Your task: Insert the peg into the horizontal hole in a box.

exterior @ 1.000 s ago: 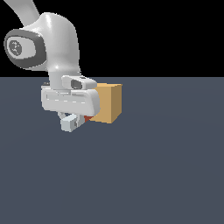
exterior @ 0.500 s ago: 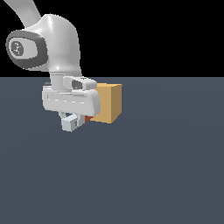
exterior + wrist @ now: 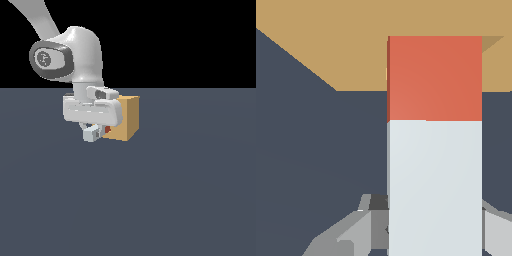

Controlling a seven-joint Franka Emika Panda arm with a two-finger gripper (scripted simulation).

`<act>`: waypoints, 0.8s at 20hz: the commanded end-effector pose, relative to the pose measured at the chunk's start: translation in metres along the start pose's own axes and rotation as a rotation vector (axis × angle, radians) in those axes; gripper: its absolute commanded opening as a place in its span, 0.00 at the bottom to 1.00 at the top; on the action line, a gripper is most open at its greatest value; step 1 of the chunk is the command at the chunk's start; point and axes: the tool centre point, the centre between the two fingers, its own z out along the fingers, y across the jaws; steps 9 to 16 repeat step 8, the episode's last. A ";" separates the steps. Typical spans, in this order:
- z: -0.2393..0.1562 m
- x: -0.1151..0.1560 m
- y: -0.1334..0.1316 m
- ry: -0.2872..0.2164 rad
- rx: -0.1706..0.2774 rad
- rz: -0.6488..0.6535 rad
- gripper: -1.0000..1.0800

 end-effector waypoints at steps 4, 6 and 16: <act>-0.001 0.026 0.002 0.002 -0.003 0.001 0.00; -0.002 0.029 0.002 0.002 -0.003 0.001 0.00; -0.002 0.030 0.002 0.002 -0.003 0.001 0.00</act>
